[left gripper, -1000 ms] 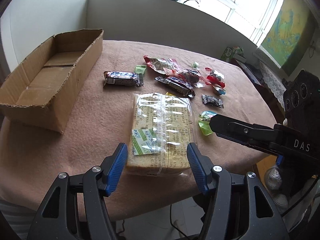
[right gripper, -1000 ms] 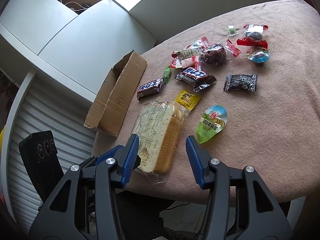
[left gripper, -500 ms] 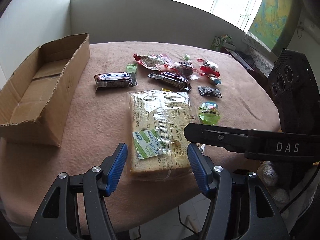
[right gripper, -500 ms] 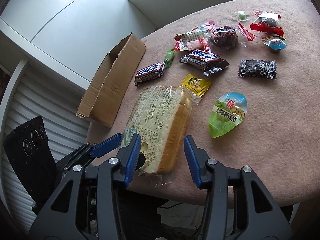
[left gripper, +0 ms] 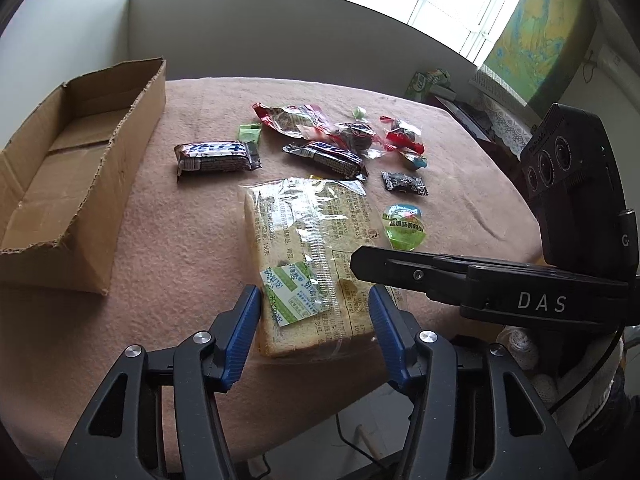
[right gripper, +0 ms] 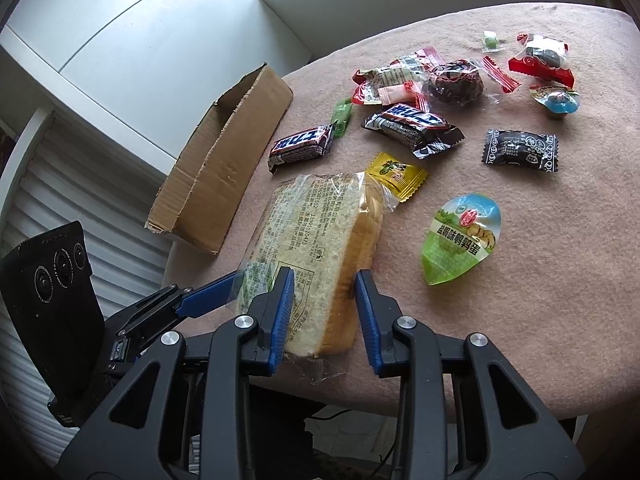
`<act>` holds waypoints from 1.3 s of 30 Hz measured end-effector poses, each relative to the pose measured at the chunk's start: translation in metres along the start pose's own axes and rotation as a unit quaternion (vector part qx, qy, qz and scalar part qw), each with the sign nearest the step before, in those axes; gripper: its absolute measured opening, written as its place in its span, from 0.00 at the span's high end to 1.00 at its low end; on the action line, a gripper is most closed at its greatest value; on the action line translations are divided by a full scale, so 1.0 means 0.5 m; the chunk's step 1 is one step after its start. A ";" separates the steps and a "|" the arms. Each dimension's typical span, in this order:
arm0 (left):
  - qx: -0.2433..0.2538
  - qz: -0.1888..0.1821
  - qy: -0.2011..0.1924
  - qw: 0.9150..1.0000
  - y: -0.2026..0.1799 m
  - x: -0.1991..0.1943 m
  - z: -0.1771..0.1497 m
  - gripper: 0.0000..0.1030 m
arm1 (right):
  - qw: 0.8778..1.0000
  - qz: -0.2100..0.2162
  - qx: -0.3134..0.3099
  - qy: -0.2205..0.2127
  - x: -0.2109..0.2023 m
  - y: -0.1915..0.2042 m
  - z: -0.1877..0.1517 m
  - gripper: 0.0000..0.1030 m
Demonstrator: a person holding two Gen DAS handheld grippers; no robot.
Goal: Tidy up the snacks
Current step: 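Close the left gripper on the wrapped bread loaf and lift it, then carry the bread loaf into the cardboard box and open the left gripper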
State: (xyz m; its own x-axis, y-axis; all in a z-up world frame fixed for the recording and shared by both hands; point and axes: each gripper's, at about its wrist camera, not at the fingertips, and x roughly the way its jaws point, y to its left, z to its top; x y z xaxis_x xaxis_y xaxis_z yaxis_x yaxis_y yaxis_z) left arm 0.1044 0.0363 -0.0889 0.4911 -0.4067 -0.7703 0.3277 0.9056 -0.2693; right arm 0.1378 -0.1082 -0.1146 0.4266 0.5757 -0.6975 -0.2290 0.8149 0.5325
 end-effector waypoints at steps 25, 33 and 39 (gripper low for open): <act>-0.007 0.027 -0.101 0.994 0.031 -0.135 0.032 0.49 | 0.995 0.018 -0.090 -0.037 -0.025 0.160 0.086 0.69; -0.032 0.069 -0.134 0.988 0.119 -0.181 0.058 0.49 | 0.989 0.034 -0.138 -0.032 0.045 0.265 0.142 0.69; -0.059 0.094 -0.141 0.984 0.192 -0.195 0.069 0.49 | 0.985 0.040 -0.164 -0.017 0.115 0.324 0.175 0.69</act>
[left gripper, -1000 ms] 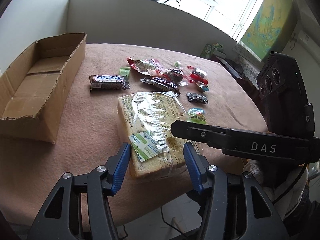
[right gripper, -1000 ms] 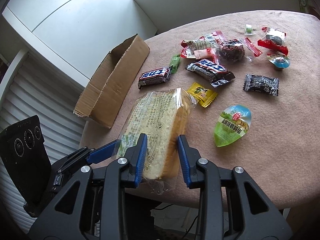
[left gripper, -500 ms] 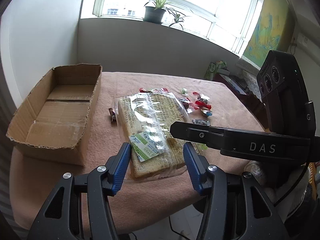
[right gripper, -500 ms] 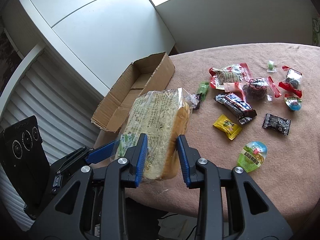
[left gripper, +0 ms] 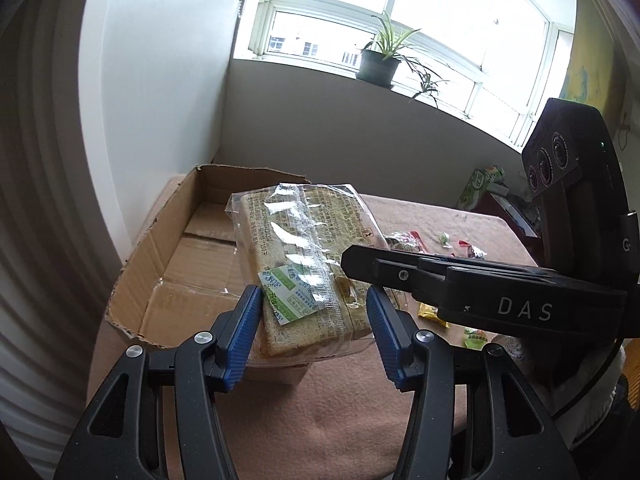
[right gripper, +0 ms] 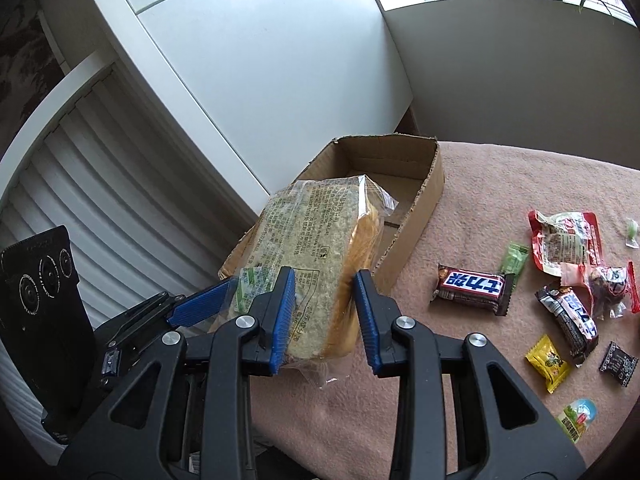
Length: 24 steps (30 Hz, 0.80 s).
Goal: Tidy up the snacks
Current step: 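Carry the bread loaf into the cardboard box and open the left gripper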
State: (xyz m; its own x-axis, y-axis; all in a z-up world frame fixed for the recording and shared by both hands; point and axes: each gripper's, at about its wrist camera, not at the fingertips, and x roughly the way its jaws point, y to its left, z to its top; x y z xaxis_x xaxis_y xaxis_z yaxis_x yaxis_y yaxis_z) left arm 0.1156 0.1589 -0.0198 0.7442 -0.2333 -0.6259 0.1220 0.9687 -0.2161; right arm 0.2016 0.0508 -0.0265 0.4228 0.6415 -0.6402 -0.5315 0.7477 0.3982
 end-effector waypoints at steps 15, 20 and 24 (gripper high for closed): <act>-0.030 0.060 0.024 0.997 0.094 0.056 0.018 0.60 | 1.000 -0.013 -0.002 0.028 0.103 -0.004 0.034 0.69; -0.034 0.060 0.012 0.998 0.094 0.023 0.012 0.60 | 1.000 -0.009 0.006 0.014 0.051 -0.022 0.027 0.69; -0.033 0.054 0.002 0.998 0.077 -0.002 0.014 0.60 | 1.000 -0.016 0.005 -0.002 -0.009 -0.044 0.016 0.68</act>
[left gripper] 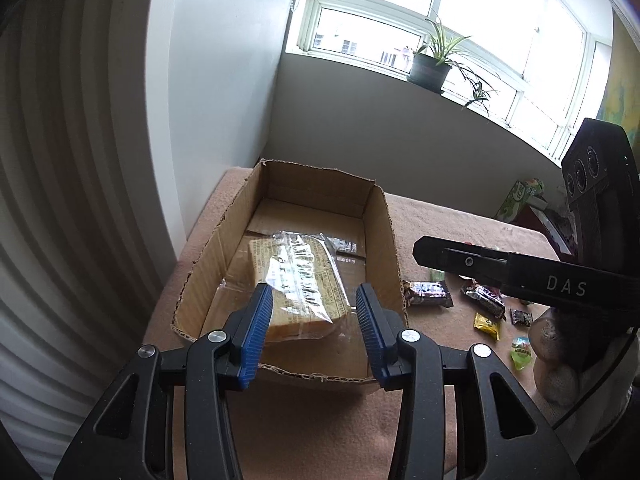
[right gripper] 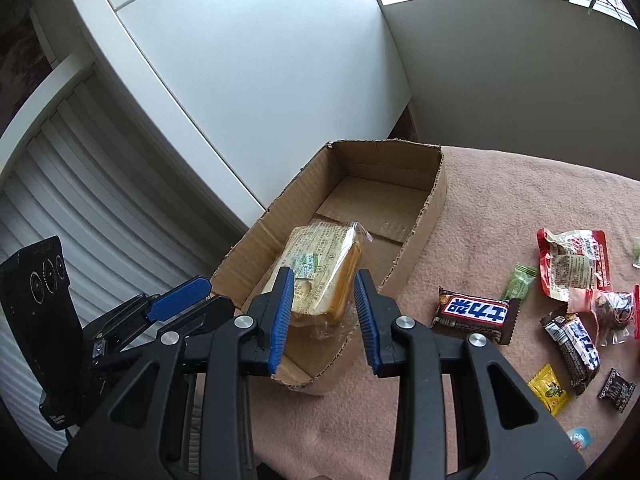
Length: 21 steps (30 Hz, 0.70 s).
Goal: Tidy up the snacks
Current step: 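Carry the bread loaf into the cardboard box and open the left gripper, then grasp the yellow candy packet with the left gripper while the right gripper reaches the green jelly cup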
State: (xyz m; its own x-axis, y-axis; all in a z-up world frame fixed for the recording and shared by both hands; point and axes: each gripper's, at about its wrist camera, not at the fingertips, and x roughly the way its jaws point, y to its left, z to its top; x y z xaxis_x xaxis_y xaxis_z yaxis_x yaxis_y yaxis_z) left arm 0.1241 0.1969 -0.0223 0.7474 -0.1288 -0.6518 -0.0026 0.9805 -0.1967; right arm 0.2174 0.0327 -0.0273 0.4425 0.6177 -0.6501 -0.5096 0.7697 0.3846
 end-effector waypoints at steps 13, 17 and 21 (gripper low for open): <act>0.041 -0.059 0.003 0.997 -0.153 -0.018 -0.028 0.57 | 0.992 -0.113 0.031 -0.043 -0.221 -0.176 -0.130 0.48; 0.049 -0.079 0.027 0.995 -0.207 0.015 -0.048 0.54 | 0.987 -0.153 0.037 -0.040 -0.254 -0.222 -0.176 0.47; 0.052 -0.098 0.057 0.992 -0.258 0.058 -0.068 0.53 | 0.984 -0.174 0.037 -0.030 -0.264 -0.255 -0.225 0.47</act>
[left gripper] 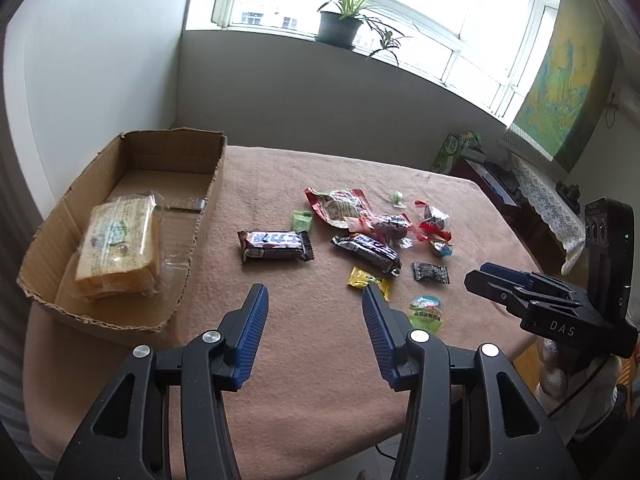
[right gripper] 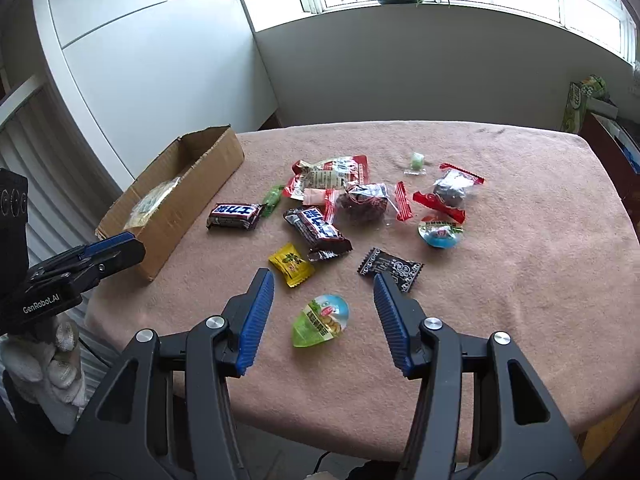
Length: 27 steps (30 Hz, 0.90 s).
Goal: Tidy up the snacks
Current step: 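Grasp the yellow candy packet with the left gripper while the right gripper reaches the green jelly cup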
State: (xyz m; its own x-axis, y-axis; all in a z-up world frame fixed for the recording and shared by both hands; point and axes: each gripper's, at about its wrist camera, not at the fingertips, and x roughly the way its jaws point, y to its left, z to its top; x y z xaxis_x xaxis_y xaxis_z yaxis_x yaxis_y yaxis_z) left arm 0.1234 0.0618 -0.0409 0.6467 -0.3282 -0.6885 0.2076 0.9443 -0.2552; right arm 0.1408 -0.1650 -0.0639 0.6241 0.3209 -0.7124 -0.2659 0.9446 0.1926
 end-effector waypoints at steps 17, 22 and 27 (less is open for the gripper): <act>0.029 -0.010 0.086 0.996 -0.082 0.180 0.005 0.53 | 0.999 0.002 -0.023 0.029 0.071 -0.002 -0.069 0.30; 0.040 -0.001 0.093 0.995 -0.095 0.209 0.017 0.53 | 0.999 -0.006 -0.023 0.026 0.086 0.003 -0.064 0.30; 0.065 0.022 0.102 0.992 -0.118 0.235 0.018 0.53 | 0.999 -0.015 -0.024 0.024 0.091 0.003 -0.061 0.30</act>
State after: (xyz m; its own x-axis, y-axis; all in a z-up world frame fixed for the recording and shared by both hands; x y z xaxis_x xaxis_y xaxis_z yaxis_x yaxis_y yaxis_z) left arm 0.1937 -0.0323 -0.1009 0.4983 -0.2724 -0.8231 0.2836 0.9484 -0.1422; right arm 0.1465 -0.1510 -0.1167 0.5966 0.2875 -0.7493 -0.2832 0.9490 0.1387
